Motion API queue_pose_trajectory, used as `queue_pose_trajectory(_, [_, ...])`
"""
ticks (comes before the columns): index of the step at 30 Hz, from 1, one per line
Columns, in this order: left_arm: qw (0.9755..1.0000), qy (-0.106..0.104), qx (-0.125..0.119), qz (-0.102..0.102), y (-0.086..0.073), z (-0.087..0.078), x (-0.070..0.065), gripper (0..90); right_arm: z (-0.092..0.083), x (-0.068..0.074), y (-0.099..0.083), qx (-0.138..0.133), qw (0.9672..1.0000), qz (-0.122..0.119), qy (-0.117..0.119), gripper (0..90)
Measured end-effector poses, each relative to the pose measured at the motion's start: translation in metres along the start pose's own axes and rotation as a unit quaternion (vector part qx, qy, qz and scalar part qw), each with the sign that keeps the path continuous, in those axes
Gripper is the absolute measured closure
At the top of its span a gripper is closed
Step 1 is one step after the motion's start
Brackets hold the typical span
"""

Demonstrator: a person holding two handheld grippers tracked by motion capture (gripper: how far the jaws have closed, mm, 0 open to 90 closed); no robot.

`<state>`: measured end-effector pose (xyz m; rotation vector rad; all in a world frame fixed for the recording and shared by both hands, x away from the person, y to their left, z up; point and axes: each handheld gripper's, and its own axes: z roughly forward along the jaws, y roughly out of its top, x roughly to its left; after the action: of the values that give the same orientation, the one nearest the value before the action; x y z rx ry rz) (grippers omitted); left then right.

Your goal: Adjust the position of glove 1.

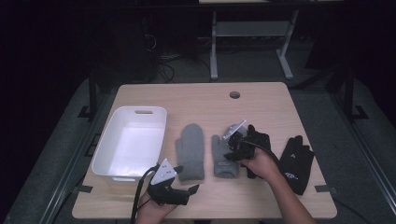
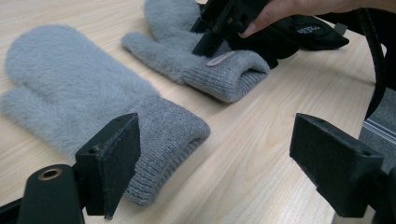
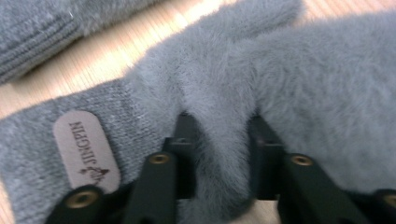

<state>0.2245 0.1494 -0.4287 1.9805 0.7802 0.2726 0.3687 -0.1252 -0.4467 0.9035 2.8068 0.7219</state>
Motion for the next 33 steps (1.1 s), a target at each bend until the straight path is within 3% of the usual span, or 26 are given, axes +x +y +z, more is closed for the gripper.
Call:
queue_pose_trajectory(4, [1.0000, 0.001, 0.001, 0.002, 0.000, 0.000, 0.001, 16.2, -0.002, -0.003, -0.006, -0.026, 0.9993, 0.024, 0.014, 77.9])
queue_pose_trajectory(10, [1.0000, 0.006, 0.002, 0.003, -0.001, -0.002, 0.002, 16.2, -0.008, -0.002, -0.005, -0.030, 0.9993, 0.020, 0.008, 80.6])
queue_pose_trajectory(12, [1.0000, 0.004, -0.003, -0.005, -0.001, -0.004, 0.002, 16.2, -0.012, 0.000, -0.005, -0.034, 0.9992, 0.022, 0.006, 80.9])
queue_pose_trajectory(18, [0.9998, 0.011, -0.015, -0.009, 0.001, -0.010, 0.003, 16.2, -0.032, 0.010, -0.002, -0.056, 0.9981, 0.023, 0.014, 81.2])
queue_pose_trajectory(24, [0.9996, 0.014, -0.019, -0.017, 0.001, -0.011, 0.004, 15.7, -0.052, 0.024, 0.014, -0.072, 0.9973, 0.003, 0.016, 81.2])
queue_pose_trajectory(28, [0.9995, 0.016, -0.023, -0.017, 0.001, -0.014, 0.004, 15.7, -0.068, 0.038, 0.034, -0.093, 0.9952, -0.015, 0.026, 81.1])
queue_pose_trajectory(33, [0.9992, 0.019, -0.029, -0.019, 0.002, -0.017, 0.005, 15.5, -0.060, 0.044, 0.055, -0.088, 0.9948, -0.029, 0.043, 81.0])
